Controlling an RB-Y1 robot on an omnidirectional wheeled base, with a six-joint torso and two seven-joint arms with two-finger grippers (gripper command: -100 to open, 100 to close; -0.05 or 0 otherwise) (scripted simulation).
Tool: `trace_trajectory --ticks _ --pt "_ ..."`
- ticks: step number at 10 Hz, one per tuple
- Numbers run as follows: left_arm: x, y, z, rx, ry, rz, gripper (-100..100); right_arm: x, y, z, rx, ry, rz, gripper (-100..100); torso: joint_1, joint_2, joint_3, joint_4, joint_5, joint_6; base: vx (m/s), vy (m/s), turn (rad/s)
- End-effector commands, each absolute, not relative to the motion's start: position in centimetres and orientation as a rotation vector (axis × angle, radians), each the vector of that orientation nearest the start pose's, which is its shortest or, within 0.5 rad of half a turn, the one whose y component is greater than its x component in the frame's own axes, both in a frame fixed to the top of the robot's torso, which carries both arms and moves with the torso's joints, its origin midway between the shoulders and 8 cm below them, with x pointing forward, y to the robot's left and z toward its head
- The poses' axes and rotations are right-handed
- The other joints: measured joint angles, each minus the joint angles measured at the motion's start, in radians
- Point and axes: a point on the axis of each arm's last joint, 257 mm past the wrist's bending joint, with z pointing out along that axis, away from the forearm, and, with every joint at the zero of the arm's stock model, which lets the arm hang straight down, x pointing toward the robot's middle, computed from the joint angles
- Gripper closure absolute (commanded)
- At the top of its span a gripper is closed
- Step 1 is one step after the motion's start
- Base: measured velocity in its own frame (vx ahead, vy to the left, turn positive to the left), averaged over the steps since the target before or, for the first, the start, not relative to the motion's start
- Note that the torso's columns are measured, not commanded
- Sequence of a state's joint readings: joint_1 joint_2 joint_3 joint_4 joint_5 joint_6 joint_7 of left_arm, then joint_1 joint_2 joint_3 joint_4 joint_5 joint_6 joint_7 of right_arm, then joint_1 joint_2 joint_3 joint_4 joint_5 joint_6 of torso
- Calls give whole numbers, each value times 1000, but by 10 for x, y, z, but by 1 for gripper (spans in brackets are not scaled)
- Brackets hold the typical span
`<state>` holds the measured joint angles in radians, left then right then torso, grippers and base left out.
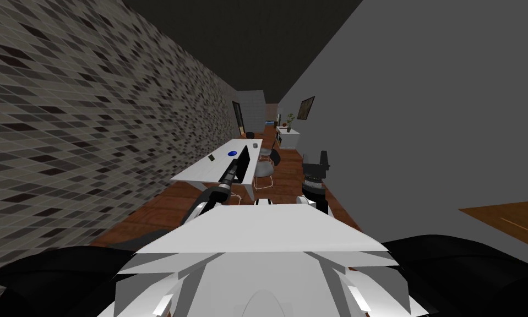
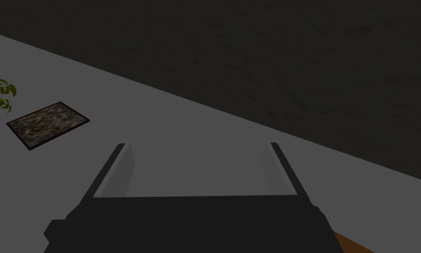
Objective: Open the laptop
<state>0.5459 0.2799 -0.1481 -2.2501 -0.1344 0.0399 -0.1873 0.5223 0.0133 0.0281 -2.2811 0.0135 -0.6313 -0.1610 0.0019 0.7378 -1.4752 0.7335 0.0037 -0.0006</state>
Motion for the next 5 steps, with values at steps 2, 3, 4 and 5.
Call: trace_trajectory --ticks 2,3,4,5 --pt "414 264 -154 -745 1397 -887 100 320 -268 42 623 492 1490 0 -2 -4 -3 0 -1 1 -97 -60 -57" --pt "412 259 -149 -728 1390 -893 100 320 -268 42 623 492 1490 0 -1 -5 -4 0 -1 2 -43 -17 -10" --pt "416 259 -152 -797 1369 -946 100 320 -268 41 623 492 1490 0 0 -6 -4 1 -2 1 7 62 12" --pt "417 257 -154 -831 1359 -973 100 320 -268 41 623 492 1490 0 4 -7 -5 2 -1 1 27 105 -8"
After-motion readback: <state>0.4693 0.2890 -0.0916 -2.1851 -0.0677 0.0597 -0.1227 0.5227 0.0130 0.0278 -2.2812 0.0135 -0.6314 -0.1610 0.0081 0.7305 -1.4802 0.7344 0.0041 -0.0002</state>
